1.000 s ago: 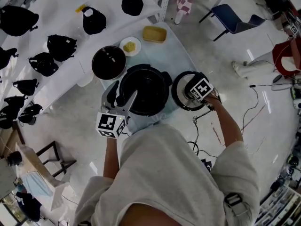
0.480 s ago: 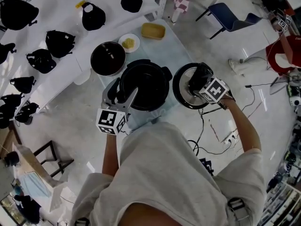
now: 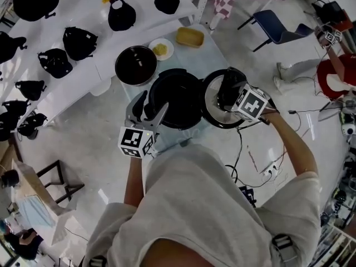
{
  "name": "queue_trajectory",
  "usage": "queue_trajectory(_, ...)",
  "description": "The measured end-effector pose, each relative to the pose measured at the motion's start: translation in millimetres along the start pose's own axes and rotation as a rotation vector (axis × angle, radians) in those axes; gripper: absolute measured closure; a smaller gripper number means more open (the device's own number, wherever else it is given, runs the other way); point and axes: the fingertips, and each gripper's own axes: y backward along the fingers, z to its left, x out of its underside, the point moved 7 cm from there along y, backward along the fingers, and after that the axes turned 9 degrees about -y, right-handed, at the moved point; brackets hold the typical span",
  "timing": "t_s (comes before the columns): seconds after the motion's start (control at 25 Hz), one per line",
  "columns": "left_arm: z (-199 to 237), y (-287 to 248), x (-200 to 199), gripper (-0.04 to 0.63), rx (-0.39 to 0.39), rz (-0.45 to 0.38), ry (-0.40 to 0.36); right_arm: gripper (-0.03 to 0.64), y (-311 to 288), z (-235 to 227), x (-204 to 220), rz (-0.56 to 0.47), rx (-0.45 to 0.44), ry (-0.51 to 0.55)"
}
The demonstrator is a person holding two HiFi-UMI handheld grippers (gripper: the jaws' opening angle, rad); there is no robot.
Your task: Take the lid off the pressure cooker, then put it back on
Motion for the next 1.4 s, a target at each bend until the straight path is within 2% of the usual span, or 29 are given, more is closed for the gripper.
queue_trajectory(0.24, 12, 22, 1, 0.275, -0.065, -0.010, 0.014, 0.346, -7, 19, -48, -0.008, -0.032, 0.041)
queue_trajectory(0.64, 30, 72, 9, 0.275, -0.178, -0.005, 0.023, 0.345, -37, 51, -110, 0.010, -0.051, 0.169)
queue_trajectory(0.88, 40, 98, 14, 0.275, -0.232, -0.003, 0.030, 0.345, -52, 71, -136, 0.025, -0.073, 0.206)
queue_trajectory(1.24, 48, 117, 18, 0.275, -0.274, 0.000, 0.032, 0.345, -75, 96, -165, 0.033, -0.090, 0.268)
queue_trajectory(1.4, 51, 120, 19, 0.275, -0.289, 0.004, 0.039, 0.345, -82, 92, -165, 0.066, -0.082, 0.245)
